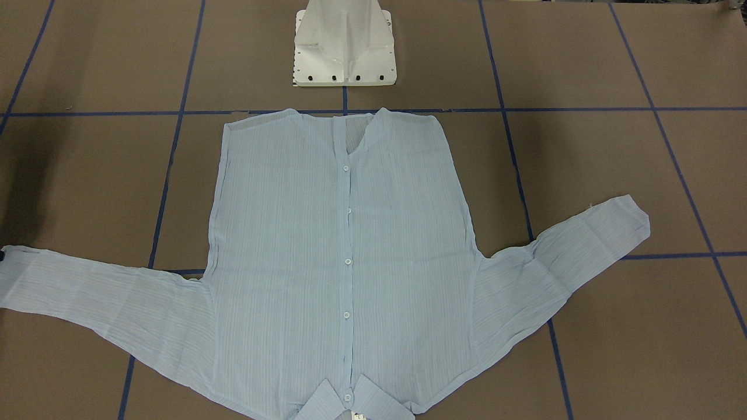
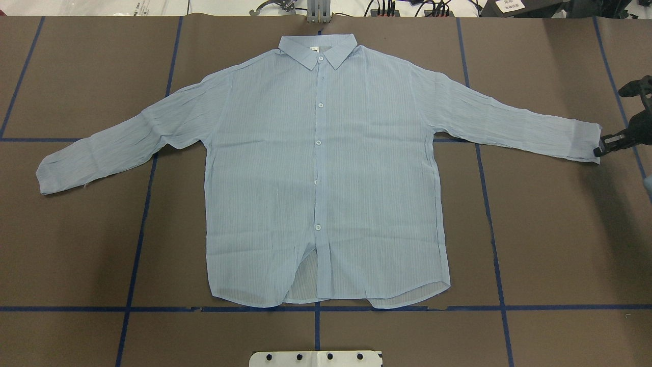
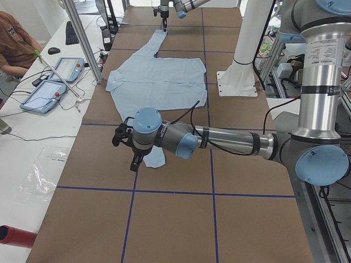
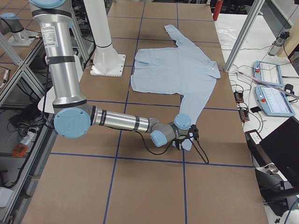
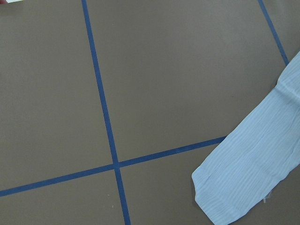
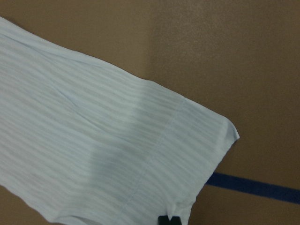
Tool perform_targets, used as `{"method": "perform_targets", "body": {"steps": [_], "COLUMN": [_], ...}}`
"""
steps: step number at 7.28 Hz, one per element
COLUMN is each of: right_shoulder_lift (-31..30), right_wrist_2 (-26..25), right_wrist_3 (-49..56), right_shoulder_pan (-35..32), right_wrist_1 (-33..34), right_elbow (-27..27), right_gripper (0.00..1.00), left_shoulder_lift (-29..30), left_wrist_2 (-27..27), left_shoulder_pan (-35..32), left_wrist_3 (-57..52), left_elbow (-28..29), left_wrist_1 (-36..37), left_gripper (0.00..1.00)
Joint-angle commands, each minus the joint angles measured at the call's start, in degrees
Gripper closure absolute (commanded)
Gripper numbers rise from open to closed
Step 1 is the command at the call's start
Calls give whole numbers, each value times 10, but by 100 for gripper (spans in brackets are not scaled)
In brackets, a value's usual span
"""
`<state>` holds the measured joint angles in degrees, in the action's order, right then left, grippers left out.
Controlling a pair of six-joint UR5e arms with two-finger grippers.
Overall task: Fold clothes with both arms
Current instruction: 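Grasp the sleeve cuff with the right gripper and lift it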
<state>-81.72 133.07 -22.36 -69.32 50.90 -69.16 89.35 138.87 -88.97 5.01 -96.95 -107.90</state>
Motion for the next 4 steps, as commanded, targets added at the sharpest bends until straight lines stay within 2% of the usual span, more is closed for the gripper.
{"method": "perform_targets", "body": {"steps": [1,2,3,4], "right_shoulder_lift": [0,6,49,100], "right_wrist_2": [28,56,75,90], "right_wrist_3": [-27,-55,-122,-171], "right_shoulder_pan": [-9,-11,-11,-7], "right_wrist_1": [0,-3,-4,-1], "right_elbow": [-59,-96,-128,-137], "right_gripper": [100,100,100,100], "left_shoulder_lift": [-1,0,0,0], "left_wrist_2": [1,1,1,1], "left_shoulder_pan": [-1,0,0,0], "left_wrist_3": [0,0,-1,-1], "left_elbow": [0,2,5,9], "left_wrist_1": [1,1,0,0], "left_gripper": [0,0,0,0]}}
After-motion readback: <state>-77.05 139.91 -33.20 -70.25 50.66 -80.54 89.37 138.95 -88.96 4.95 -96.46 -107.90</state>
